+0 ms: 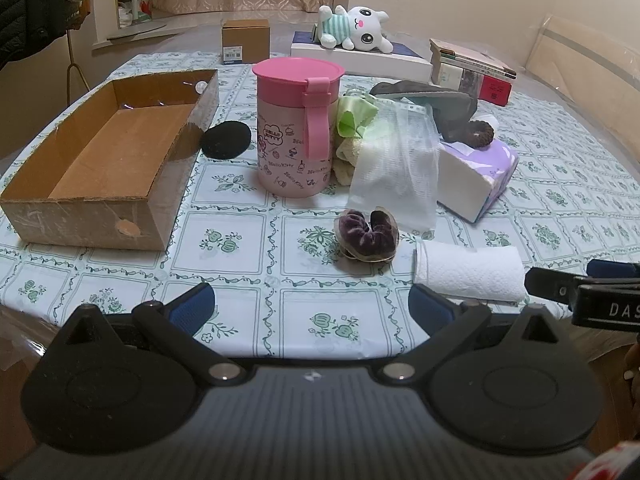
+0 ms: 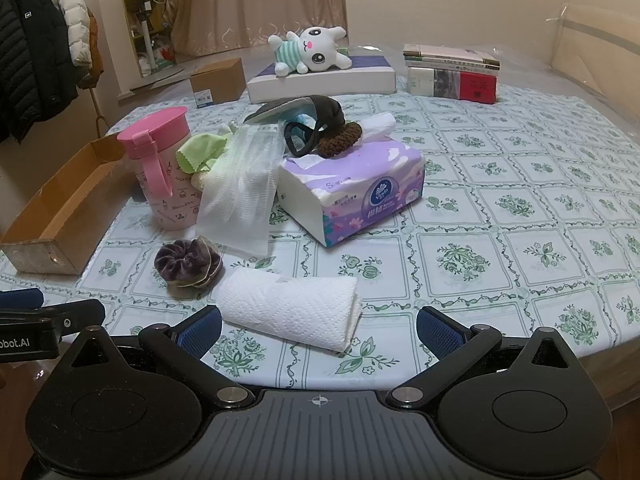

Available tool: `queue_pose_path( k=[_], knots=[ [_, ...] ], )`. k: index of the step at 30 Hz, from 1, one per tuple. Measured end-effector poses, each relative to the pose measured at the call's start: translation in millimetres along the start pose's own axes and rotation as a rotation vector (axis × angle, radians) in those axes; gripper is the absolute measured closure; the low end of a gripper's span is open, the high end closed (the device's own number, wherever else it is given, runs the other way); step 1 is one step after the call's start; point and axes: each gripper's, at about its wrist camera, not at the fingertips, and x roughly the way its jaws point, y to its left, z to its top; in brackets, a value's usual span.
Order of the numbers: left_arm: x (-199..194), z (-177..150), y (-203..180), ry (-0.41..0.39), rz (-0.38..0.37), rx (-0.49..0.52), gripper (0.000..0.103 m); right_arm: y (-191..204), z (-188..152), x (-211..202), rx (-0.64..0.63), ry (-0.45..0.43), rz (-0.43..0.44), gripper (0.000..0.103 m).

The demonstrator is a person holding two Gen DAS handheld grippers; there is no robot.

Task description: Organize soft objects

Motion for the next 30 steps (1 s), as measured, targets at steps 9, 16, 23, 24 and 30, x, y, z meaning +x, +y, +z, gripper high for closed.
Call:
queue_pose_path(
  k=[9,16,23,24,30],
  knots=[
    [2,-1,0,-0.001,-0.008,0.011,0.001,0,-1,2,-0.006,0.001,0.004,0.000],
    [7,1,2,-0.005,-0.034,0.029,0.002,-5,0,8,-0.060,0.006,0.026,0.000],
    [14,6,3,-0.002,-0.058,0.035,0.002,-6,6,13,-0.093,0.003,0.036,0.000],
    [15,6,3,-0.001,-0.061,0.038,0.002,-6,7,14,-0.096,0.003,0.038,0.000],
    [23,10,2,0.001,-0.073,0.063,0.002,-6,10,20,-0.120,0.009,0.056,0.000]
  ],
)
